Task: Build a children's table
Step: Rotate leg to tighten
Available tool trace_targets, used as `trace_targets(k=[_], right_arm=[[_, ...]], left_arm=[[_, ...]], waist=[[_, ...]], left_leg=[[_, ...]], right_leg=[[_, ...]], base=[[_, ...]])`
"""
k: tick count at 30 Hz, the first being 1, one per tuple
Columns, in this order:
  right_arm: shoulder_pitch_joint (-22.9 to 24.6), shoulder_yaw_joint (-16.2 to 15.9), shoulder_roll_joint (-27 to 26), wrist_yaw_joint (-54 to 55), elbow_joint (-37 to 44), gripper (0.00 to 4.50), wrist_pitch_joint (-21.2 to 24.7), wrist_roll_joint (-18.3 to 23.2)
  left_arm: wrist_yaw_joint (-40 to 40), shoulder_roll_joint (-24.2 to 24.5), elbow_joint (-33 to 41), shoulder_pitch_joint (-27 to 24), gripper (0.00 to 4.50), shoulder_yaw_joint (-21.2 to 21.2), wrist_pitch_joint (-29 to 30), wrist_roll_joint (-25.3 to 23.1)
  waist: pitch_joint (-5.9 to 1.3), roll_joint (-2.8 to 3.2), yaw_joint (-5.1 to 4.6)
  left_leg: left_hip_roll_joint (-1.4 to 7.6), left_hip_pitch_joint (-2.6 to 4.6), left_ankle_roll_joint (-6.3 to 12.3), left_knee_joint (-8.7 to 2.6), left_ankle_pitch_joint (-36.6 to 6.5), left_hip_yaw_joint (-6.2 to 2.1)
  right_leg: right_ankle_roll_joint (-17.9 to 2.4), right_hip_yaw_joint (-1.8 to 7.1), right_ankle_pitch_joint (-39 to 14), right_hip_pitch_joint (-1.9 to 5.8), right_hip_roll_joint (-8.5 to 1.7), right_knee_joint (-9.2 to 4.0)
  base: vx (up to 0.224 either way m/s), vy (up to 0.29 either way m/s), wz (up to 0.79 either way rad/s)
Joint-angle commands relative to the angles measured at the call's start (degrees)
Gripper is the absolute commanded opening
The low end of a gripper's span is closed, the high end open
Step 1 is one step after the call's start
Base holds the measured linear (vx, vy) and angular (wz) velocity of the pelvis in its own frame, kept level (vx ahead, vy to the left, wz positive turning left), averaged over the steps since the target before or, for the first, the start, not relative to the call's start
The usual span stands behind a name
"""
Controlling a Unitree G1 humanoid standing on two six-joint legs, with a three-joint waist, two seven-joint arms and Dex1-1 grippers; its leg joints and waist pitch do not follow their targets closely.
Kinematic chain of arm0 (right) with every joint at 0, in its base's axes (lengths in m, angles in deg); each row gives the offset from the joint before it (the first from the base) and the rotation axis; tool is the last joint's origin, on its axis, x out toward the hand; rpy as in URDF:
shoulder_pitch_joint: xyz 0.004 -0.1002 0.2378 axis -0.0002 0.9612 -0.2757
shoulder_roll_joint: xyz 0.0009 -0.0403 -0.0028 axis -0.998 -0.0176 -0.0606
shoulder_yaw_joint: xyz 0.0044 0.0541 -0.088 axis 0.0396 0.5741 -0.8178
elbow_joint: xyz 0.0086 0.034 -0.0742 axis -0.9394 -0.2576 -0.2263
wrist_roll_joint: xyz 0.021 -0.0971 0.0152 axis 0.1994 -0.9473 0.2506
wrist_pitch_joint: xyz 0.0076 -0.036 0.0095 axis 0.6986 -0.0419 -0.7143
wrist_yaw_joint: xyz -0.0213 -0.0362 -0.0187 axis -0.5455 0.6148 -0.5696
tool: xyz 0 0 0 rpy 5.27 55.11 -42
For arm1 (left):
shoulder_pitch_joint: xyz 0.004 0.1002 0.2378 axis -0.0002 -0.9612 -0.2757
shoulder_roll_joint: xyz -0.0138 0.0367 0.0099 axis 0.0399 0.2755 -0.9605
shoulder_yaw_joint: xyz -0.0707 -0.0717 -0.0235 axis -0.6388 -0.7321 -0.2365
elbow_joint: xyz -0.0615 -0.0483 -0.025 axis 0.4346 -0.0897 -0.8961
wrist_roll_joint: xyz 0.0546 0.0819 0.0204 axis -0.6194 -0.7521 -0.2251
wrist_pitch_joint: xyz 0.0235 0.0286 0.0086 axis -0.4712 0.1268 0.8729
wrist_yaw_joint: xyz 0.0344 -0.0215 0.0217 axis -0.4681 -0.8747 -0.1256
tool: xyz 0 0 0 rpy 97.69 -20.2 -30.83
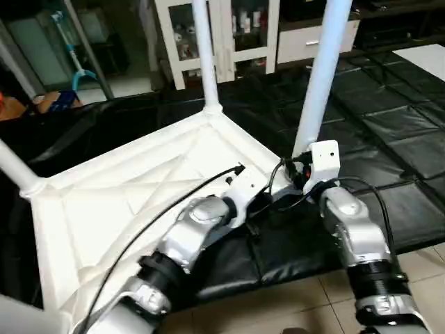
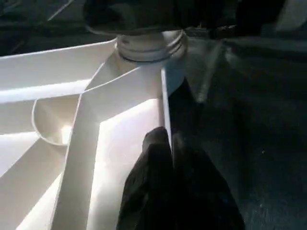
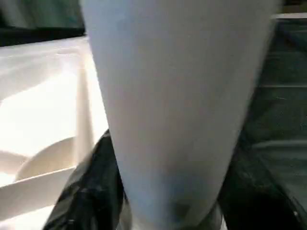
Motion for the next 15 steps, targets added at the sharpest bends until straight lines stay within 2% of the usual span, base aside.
trace_targets(k=[1,2,3,4,5,6,7,8,9,10,11,12,13,15], right_arm=[[-0.5,-1.9,0.6,-4.6,3.0,2.77,-1.2,2.0],[-0.6,-1.7,1.6,-6.1,3.2,2.96,-0.8,2.4],[-0.6,-1.4,2.8,-8.3,3.5,3.09,-0.2,3.2],[-0.7,-1.1,5.1,-12.5,4.1,3.17,0.5,4.2],[-0.7,-1.1,5.1,-12.5,4.1,3.28,0.5,4.2],[-0.5,-1.3,6.6,-16.1,5.0,3.28,1.7,5.5],[0.1,-2.1,8.4,-19.6,5.8,3.52,2.2,6.1],[0.8,-3.0,10.7,-24.4,6.9,3.60,2.8,6.7],[2.2,-4.5,14.6,-30.8,8.2,3.60,2.8,7.3],[3.3,-5.2,17.4,-35.1,9.2,3.60,3.3,8.1],[3.3,-5.2,17.5,-35.2,9.2,3.60,3.3,8.1],[4.2,-5.4,19.5,-38.2,10.1,3.60,4.2,9.2],[4.7,-5.5,20.6,-39.9,10.4,3.60,4.2,9.5],[5.5,-5.8,22.7,-43.0,10.3,3.60,4.1,9.8]], left_arm=[[-3.9,3.0,-0.6,-2.2,0.00,1.9,-0.3,-1.3],[-5.9,4.0,0.8,-3.1,0.00,2.3,-0.7,-0.8],[-8.0,5.0,2.2,-4.0,0.00,2.7,-1.0,-0.2],[-11.6,6.6,4.8,-5.6,0.00,3.1,-1.4,1.2],[-11.6,6.6,4.8,-5.6,0.00,3.1,-1.4,1.2],[-13.1,7.4,6.1,-6.2,0.00,3.3,-1.1,1.9],[-14.1,8.1,6.8,-6.6,0.00,3.4,-1.0,2.2],[-15.4,9.0,7.6,-7.1,0.00,3.5,-1.0,2.6],[-17.0,10.1,8.5,-7.6,0.00,3.6,-0.9,3.0],[-18.3,10.8,9.0,-7.9,0.00,3.6,-0.7,3.5],[-18.4,10.9,9.1,-7.9,0.00,3.6,-0.7,3.5],[-19.2,11.4,9.5,-8.1,0.00,3.6,-0.5,3.8],[-19.4,11.6,9.6,-8.2,0.00,3.6,-0.5,3.8],[-20.0,12.0,10.0,-8.3,0.00,3.6,-0.2,3.9]], waist=[[-3.28,-1.41,0.37],[-3.23,-1.61,0.24],[-3.29,-1.50,0.44],[-3.53,-1.36,0.74],[-3.56,-1.31,0.93],[-3.70,-1.23,1.55],[-3.70,-1.23,1.55],[-3.74,-1.26,2.29],[-3.73,-1.25,2.51],[-3.94,-1.38,3.41],[-3.88,-1.28,3.79],[-3.81,-1.30,4.10],[-3.76,-1.36,4.62],[-3.65,-1.48,5.30]], left_leg=[[4.39,0.20,4.50,-6.02,-18.6,-2.58],[4.34,0.08,5.90,-5.80,-16.5,-2.38],[4.37,0.26,6.20,-5.68,-16.2,-2.37],[4.57,0.53,6.98,-5.43,-14.1,-2.30],[4.66,0.53,7.48,-5.37,-12.9,-2.27],[4.58,0.67,9.02,-5.04,-9.2,-2.14],[4.58,0.67,9.02,-5.04,-9.2,-2.14],[4.70,0.76,10.38,-4.82,-7.2,-2.07],[4.67,0.77,10.73,-4.77,-6.9,-2.05],[4.80,1.04,11.14,-4.58,-6.5,-2.08],[4.91,1.30,11.26,-4.67,-6.5,-1.91],[4.86,1.22,11.49,-4.64,-6.1,-1.82],[4.86,1.24,11.44,-4.70,-5.9,-1.76],[4.93,1.48,10.18,-4.91,-7.9,-1.57]], right_leg=[[-11.4,1.19,-12.6,2.13,-2.50,-3.79],[-12.0,1.23,-11.4,2.19,-2.49,-3.67],[-12.1,1.23,-11.5,2.12,-2.49,-3.65],[-12.9,1.30,-9.1,2.18,-2.54,-3.31],[-13.3,1.28,-7.6,2.27,-2.48,-3.16],[-14.3,1.18,-3.6,2.38,-2.25,-2.59],[-14.3,1.18,-3.6,2.38,-2.25,-2.59],[-14.9,1.17,-0.8,2.45,-2.18,-2.25],[-15.0,1.15,-0.5,2.52,-2.17,-2.21],[-14.9,1.18,0.1,2.62,-2.19,-2.16],[-15.1,1.34,0.2,2.43,-2.17,-2.19],[-15.5,1.42,0.2,2.37,-2.09,-2.10],[-15.5,1.44,-0.6,2.40,-2.13,-2.15],[-15.7,1.61,-3.8,2.30,-2.12,-2.45]], base=[[0.000,0.000,0.00],[0.000,0.000,0.00],[0.000,0.000,0.00],[0.000,0.000,0.00],[0.000,0.000,0.00],[0.000,0.000,0.00],[0.000,0.000,0.00],[0.000,0.000,0.00],[0.000,0.000,0.00],[0.000,0.000,0.00],[0.000,0.000,0.00],[0.000,0.000,0.00],[0.000,0.000,0.00],[0.000,0.000,0.00]])
